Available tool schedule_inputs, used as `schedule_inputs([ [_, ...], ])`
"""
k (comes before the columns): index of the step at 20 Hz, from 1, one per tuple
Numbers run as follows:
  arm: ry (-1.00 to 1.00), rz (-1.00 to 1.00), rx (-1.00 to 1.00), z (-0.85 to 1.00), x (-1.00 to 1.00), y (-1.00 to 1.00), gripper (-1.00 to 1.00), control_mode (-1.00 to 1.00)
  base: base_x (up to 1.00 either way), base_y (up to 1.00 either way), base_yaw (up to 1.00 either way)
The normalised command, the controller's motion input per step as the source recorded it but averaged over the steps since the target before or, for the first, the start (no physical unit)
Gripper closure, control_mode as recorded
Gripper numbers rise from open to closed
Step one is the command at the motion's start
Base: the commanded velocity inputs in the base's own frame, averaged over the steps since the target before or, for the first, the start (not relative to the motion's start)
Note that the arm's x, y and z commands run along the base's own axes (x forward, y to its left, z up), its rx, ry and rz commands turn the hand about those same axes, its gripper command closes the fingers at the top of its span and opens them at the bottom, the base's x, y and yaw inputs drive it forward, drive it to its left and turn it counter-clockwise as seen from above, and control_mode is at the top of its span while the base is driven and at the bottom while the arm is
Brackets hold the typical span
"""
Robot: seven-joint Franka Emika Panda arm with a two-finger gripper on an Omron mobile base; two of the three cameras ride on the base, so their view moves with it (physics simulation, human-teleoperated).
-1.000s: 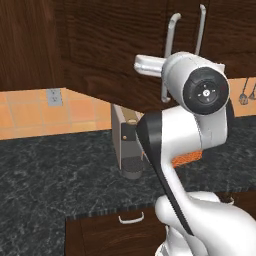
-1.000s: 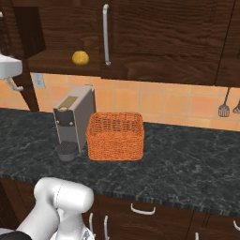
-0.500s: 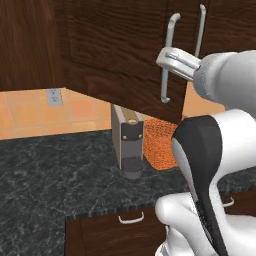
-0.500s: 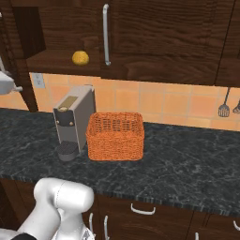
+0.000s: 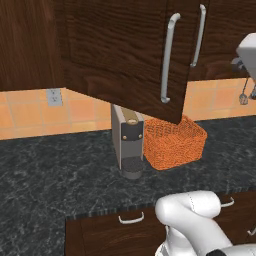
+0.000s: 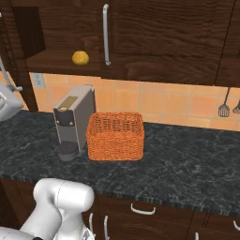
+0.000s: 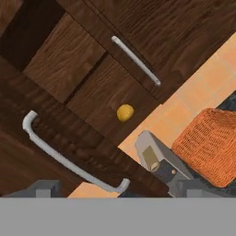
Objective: Open the cabinet, pick up the bread from the cabinet and place it in the basket. Then move the basket to the dining counter.
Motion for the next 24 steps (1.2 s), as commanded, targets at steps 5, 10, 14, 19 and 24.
schedule_inputs([
  [5,0.00,0.00,0.26,0.11,-0.16,-0.39,-1.00,-1.00,0.00,0.00,0.00],
  [10,0.00,0.00,0.16,-0.09,0.25,-0.10,-1.00,-1.00,0.00,0.00,0.00],
  [14,-0.01,0.00,0.10,-0.11,0.32,-0.20,-1.00,-1.00,0.00,0.00,0.00],
  [19,0.00,0.00,0.11,-0.16,0.68,-0.21,-1.00,-1.00,0.00,0.00,0.00],
  [24,0.04,0.02,0.10,-0.44,0.94,0.38,-1.00,-1.00,0.00,0.00,0.00],
])
